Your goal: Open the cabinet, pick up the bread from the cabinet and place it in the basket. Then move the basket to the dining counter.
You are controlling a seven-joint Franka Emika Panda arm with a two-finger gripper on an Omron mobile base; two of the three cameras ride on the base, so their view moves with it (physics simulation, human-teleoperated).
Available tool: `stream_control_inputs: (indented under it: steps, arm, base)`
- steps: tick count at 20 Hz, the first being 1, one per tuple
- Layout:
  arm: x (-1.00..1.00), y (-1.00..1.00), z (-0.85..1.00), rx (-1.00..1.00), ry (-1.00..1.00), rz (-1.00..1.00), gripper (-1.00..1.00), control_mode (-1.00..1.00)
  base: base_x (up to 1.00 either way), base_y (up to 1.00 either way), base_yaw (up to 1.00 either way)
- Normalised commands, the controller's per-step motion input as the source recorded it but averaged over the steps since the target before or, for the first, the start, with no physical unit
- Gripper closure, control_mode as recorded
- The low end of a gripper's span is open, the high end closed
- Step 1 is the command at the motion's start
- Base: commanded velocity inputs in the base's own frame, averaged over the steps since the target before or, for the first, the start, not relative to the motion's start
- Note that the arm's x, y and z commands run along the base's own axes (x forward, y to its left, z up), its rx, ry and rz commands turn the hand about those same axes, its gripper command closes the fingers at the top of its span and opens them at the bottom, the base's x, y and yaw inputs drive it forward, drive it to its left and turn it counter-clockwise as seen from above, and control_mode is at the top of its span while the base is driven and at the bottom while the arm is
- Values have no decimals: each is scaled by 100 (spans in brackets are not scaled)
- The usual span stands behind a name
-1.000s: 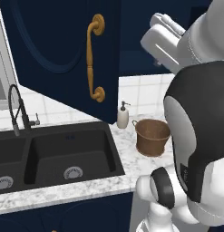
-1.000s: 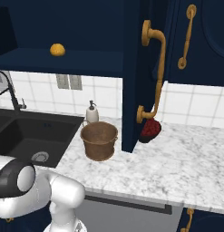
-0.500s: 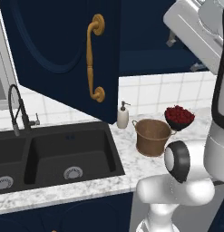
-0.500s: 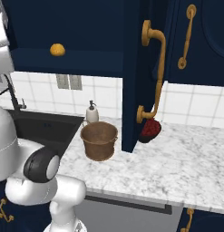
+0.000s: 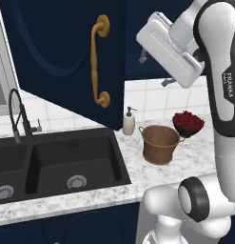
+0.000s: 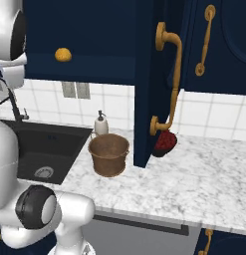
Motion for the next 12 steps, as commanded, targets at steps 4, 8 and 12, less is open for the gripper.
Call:
stream_control_inputs:
  steps: [4, 8, 12]
  arm:
    - [83, -2, -10, 27, -12, 25, -100, -100]
    - [90, 18, 10, 29, 0, 26, -100, -100]
    - [53, 52, 0, 21, 0, 23, -100, -100]
  base:
    - [0, 0, 0]
    - [0, 0, 0]
    - [0, 0, 0]
